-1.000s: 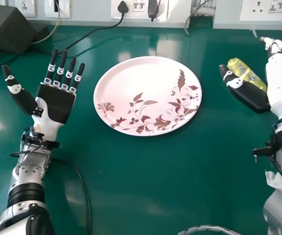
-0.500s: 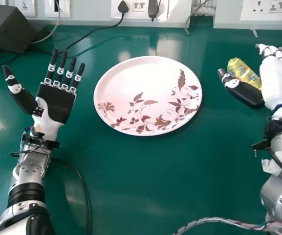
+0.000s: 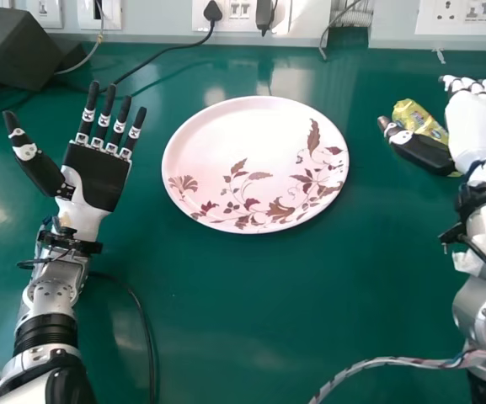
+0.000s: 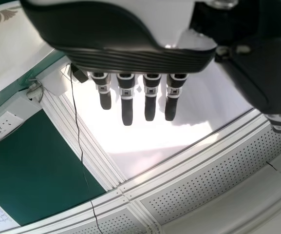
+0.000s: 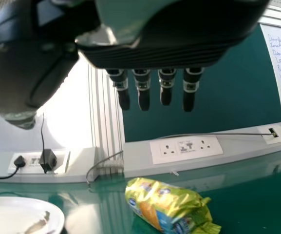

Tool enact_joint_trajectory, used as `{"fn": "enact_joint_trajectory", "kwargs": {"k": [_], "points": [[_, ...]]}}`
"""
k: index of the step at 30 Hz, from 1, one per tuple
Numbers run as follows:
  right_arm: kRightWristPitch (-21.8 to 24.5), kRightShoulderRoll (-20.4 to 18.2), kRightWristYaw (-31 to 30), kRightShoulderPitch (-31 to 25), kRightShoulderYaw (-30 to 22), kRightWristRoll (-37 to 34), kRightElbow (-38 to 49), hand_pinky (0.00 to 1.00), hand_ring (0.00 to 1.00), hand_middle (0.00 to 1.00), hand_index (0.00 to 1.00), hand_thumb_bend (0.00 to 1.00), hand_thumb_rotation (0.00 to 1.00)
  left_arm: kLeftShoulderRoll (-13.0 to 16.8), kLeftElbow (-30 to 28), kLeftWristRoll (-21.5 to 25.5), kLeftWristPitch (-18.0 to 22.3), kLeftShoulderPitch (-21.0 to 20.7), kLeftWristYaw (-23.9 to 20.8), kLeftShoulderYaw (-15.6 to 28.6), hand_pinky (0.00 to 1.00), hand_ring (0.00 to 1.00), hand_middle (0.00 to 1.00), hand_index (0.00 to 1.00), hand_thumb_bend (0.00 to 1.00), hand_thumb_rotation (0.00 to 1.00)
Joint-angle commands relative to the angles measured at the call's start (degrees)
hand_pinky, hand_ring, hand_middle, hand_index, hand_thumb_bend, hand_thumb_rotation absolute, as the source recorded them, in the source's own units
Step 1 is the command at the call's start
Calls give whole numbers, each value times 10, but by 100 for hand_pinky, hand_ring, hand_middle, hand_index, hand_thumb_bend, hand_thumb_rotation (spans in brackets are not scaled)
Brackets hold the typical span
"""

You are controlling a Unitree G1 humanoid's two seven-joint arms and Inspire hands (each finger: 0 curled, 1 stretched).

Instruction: Pick up biscuit and place it in the plate

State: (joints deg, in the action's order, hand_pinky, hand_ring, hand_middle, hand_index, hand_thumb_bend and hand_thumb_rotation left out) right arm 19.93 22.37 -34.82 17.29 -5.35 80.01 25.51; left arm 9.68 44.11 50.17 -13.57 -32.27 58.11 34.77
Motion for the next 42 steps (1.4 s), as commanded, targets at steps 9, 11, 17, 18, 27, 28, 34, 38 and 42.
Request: {"fn": "enact_joint_trajectory", "kwargs": {"k": [9,11,17,18,27,28,34,38,42], "points": [[23,30,-6,29,18,2,-52,94,98,100,100,88,71,-21,45,-2,-4,42,11,4,100,90,95,93,100,73],[29,34,-13,34,23,4,-60,94,98,100,100,88,70,-23,42,-2,-3,43,5,5,100,90,96,93,100,73],[40,45,-16,43,34,-1,-82,94,98,100,100,89,67,-23,44,-1,-7,43,6,6,100,90,95,93,100,72],[42,47,-17,44,36,-2,-84,94,98,100,100,89,68,-23,45,0,-8,43,7,6,100,90,95,93,100,72],[43,64,-9,54,53,-21,-123,93,98,100,100,88,71,-24,48,-5,0,44,15,4,100,91,94,93,100,71],[42,66,-7,55,55,-23,-127,93,98,100,100,88,70,-24,48,-4,0,44,16,4,100,91,94,93,100,71],[43,80,5,60,66,-40,-148,94,98,100,100,88,69,-23,50,1,-10,44,17,7,100,91,95,92,100,73],[43,87,11,63,73,-49,-160,93,98,100,100,88,70,-23,48,-1,-4,45,20,6,100,92,95,92,100,72],[48,92,13,68,78,-57,-173,92,98,100,100,88,70,-24,41,2,-13,48,16,6,100,92,95,92,100,70]]}}
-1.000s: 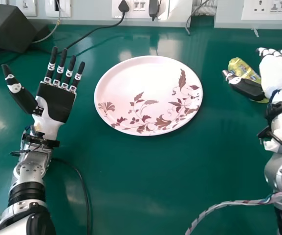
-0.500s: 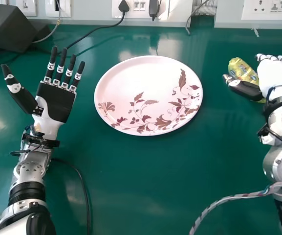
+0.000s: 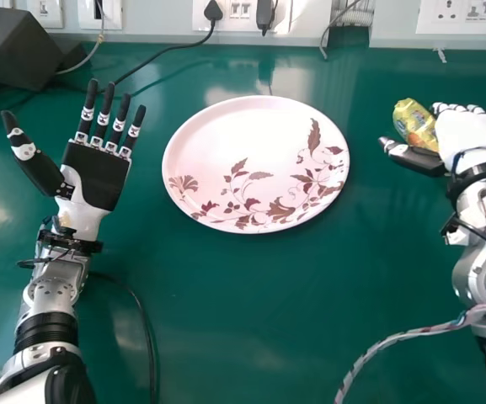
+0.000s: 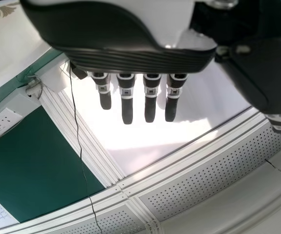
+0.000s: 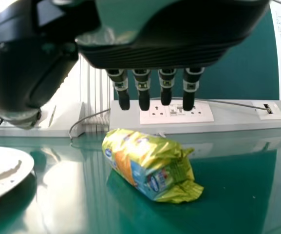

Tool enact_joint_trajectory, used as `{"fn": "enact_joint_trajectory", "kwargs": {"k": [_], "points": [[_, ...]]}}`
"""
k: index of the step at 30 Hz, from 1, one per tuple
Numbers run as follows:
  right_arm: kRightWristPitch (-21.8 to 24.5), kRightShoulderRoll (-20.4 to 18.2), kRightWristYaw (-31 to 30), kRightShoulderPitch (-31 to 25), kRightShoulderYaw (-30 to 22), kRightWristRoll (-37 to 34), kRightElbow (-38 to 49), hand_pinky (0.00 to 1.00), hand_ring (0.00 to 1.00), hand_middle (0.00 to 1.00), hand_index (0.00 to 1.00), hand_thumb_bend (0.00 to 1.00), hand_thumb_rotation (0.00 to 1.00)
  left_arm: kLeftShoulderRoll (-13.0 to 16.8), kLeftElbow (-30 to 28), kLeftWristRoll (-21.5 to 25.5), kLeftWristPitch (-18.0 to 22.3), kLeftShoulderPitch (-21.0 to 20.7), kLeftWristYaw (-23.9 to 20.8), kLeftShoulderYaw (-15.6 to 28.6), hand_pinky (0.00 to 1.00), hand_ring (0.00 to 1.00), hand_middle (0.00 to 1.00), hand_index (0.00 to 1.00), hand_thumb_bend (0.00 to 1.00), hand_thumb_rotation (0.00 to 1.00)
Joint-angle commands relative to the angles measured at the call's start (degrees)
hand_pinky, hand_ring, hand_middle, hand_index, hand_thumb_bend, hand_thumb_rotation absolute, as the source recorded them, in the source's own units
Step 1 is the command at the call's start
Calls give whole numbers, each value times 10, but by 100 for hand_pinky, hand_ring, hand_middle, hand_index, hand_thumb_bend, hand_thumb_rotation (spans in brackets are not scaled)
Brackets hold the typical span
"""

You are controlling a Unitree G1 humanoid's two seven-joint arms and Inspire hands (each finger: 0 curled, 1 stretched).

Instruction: Pick up biscuit and place it in the plate

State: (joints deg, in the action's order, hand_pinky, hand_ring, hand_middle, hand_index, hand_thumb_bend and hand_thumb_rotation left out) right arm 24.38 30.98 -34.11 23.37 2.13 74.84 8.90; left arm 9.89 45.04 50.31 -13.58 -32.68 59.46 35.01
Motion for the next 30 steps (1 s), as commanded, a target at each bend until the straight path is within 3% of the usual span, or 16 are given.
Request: {"fn": "enact_joint_trajectory", "kwargs": {"k": [1,30], "points": [[5,7,6,9,5,-7,-10,93,98,100,100,88,70,-26,32,1,-13,52,4,4,100,92,95,92,100,70],[38,40,84,64,55,-51,-157,93,98,100,100,88,70,-23,31,-2,-10,52,4,5,100,91,95,94,100,71]]}}
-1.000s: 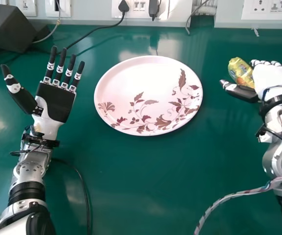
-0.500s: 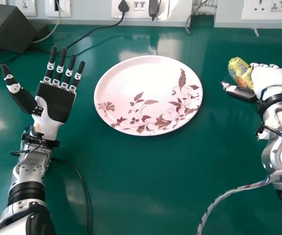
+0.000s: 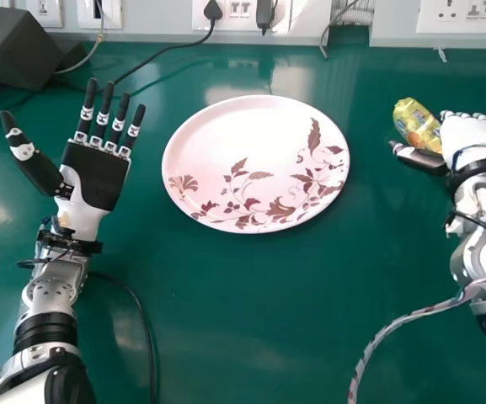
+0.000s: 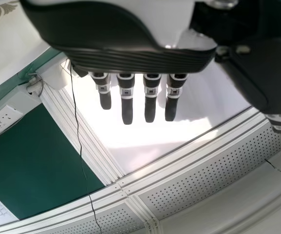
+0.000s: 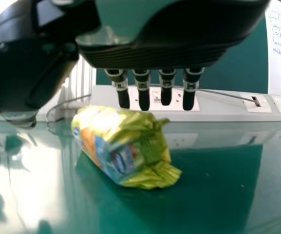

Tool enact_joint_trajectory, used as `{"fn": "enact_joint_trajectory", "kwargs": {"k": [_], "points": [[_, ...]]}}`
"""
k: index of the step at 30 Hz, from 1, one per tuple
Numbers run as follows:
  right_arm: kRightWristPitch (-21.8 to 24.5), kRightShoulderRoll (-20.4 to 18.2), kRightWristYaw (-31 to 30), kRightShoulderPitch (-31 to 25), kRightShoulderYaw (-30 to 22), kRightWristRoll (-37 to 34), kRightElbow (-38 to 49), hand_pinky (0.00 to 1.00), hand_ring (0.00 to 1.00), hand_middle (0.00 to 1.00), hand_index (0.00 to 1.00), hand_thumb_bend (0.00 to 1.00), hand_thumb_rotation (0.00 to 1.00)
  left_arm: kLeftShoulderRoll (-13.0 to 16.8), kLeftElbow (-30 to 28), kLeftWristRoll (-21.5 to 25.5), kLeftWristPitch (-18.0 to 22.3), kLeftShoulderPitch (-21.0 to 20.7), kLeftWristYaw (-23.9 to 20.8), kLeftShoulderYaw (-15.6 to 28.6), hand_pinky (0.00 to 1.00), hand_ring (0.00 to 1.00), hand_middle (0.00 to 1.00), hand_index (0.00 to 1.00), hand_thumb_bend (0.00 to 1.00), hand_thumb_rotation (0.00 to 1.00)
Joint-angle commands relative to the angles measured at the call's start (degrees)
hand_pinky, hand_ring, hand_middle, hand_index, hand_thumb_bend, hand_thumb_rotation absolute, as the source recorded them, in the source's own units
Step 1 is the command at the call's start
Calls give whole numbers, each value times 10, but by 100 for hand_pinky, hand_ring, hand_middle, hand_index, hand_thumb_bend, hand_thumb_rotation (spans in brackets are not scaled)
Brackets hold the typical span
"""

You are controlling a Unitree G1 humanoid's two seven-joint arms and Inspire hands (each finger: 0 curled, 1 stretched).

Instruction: Pick up biscuit and place it in the plate

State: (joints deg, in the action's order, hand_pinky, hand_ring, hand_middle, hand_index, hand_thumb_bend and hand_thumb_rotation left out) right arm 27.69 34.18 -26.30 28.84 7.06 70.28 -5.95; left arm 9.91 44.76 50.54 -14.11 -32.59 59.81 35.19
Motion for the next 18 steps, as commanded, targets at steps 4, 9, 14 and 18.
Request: {"fn": "enact_joint_trajectory", "kwargs": {"k": [4,9,14,18], "points": [[9,11,19,15,10,-13,-27,94,98,100,100,88,68,-22,36,-2,-11,50,1,4,100,91,94,94,100,71],[13,14,34,19,16,-20,-41,94,98,100,100,88,70,-22,39,-3,-7,50,4,3,100,90,94,95,99,71],[13,18,51,31,29,-27,-64,93,97,100,100,87,70,-25,32,-2,-9,51,1,3,100,89,94,95,99,71],[12,18,64,40,39,-31,-84,94,98,100,100,87,73,-24,34,-1,-8,51,5,3,98,88,93,95,98,72]]}}
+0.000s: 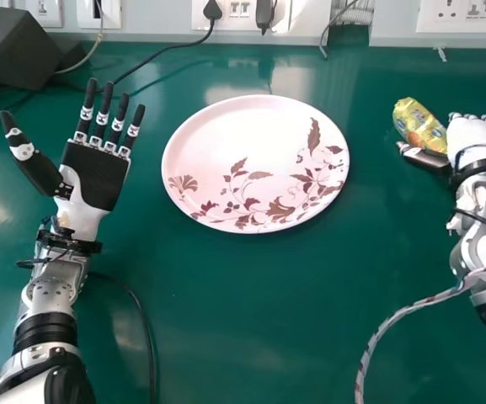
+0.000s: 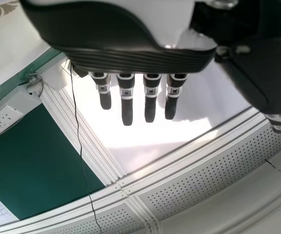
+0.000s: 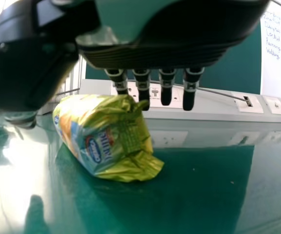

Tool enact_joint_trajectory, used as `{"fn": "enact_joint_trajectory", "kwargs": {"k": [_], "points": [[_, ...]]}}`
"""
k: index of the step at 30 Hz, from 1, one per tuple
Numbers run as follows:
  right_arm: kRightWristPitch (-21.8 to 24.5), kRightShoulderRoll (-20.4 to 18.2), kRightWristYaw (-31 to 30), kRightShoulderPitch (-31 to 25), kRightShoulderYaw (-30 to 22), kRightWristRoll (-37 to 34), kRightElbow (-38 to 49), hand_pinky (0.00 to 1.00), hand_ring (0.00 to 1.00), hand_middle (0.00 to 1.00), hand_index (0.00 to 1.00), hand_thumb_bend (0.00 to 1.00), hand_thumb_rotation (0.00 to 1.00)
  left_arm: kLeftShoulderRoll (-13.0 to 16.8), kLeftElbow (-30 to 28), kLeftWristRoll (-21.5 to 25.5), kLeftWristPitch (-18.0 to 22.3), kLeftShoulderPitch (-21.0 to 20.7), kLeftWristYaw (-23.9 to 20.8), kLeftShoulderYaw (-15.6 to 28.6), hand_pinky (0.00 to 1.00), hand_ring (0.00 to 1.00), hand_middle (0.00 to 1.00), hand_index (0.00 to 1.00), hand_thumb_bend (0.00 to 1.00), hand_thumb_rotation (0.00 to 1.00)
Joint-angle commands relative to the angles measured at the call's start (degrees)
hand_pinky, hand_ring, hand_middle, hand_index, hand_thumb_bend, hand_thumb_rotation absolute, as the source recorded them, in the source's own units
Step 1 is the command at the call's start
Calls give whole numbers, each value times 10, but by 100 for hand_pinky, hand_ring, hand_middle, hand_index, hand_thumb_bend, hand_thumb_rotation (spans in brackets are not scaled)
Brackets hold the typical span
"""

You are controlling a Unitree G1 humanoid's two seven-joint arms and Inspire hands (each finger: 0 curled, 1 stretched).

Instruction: Pick up biscuit and place it in the plate

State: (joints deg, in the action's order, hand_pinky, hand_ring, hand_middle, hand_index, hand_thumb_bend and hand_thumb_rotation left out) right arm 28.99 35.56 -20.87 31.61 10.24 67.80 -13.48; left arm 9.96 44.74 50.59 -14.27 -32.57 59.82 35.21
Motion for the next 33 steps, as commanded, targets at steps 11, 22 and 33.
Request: {"fn": "enact_joint_trajectory", "kwargs": {"k": [11,22,33], "points": [[-20,12,56,37,29,-40,-62,94,99,100,100,87,70,-29,27,2,-18,52,-2,5,99,84,91,90,98,69],[-38,19,82,49,42,-71,-97,93,98,100,100,87,72,-36,12,4,-15,57,-3,6,98,82,87,92,100,63],[-39,27,75,66,62,-85,-136,91,96,100,100,89,72,-44,-22,16,-27,68,-20,7,97,84,86,92,99,60]]}}
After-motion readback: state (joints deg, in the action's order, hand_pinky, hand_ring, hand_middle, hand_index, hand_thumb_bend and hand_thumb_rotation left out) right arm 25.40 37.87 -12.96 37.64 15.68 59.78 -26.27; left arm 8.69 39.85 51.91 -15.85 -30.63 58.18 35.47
